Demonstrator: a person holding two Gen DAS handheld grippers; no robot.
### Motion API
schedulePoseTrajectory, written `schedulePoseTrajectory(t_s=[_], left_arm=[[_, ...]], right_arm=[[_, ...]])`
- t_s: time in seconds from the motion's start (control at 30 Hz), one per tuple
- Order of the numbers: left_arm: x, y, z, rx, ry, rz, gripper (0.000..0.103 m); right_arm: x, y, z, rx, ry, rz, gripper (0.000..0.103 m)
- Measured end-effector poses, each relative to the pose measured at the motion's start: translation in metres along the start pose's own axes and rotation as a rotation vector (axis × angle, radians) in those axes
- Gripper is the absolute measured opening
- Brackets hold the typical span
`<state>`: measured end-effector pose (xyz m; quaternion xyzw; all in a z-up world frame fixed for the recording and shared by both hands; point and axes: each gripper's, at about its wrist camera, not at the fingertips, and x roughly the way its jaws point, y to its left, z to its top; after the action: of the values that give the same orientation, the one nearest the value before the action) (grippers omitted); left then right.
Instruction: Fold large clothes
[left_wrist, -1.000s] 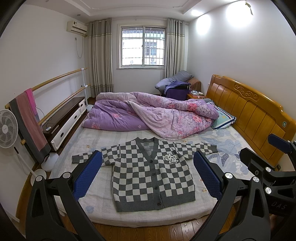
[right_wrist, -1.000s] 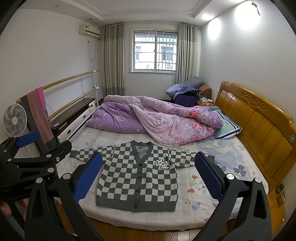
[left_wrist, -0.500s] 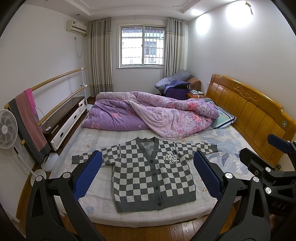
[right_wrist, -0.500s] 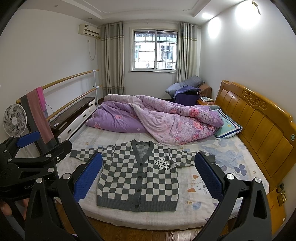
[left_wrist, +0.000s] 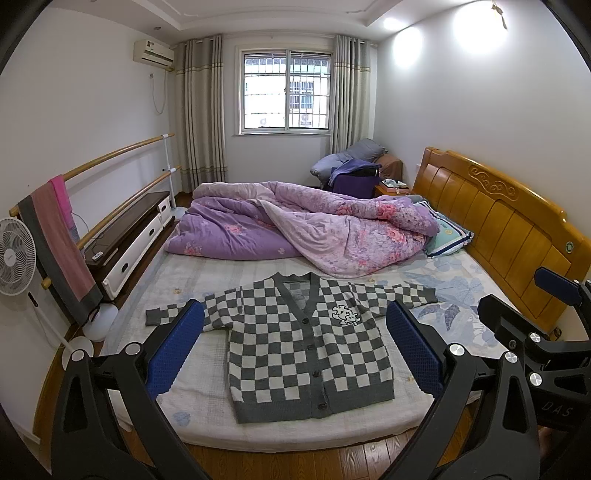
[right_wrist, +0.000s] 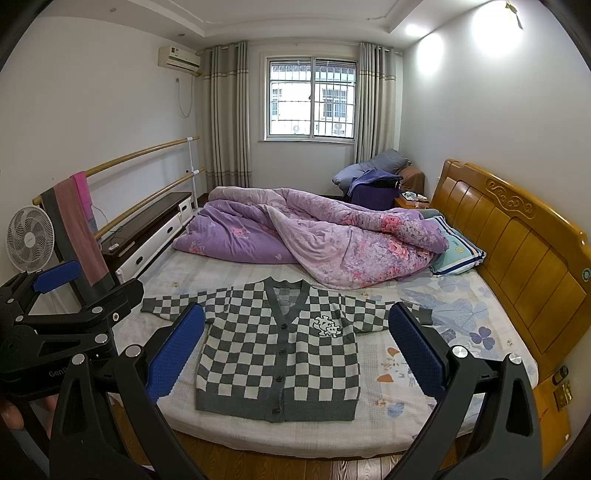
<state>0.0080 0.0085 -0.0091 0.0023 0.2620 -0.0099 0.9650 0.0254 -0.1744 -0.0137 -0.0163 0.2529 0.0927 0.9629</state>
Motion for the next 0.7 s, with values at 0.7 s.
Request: schedulePoseTrajectory(t_s=[0.7], left_arm=[[0.02,-0.001,-0.017,-0.006,0.021,0.011,0.098]], right_arm=[[0.012,0.005,-0.004,-0.001,0.024,0.016,0.096]])
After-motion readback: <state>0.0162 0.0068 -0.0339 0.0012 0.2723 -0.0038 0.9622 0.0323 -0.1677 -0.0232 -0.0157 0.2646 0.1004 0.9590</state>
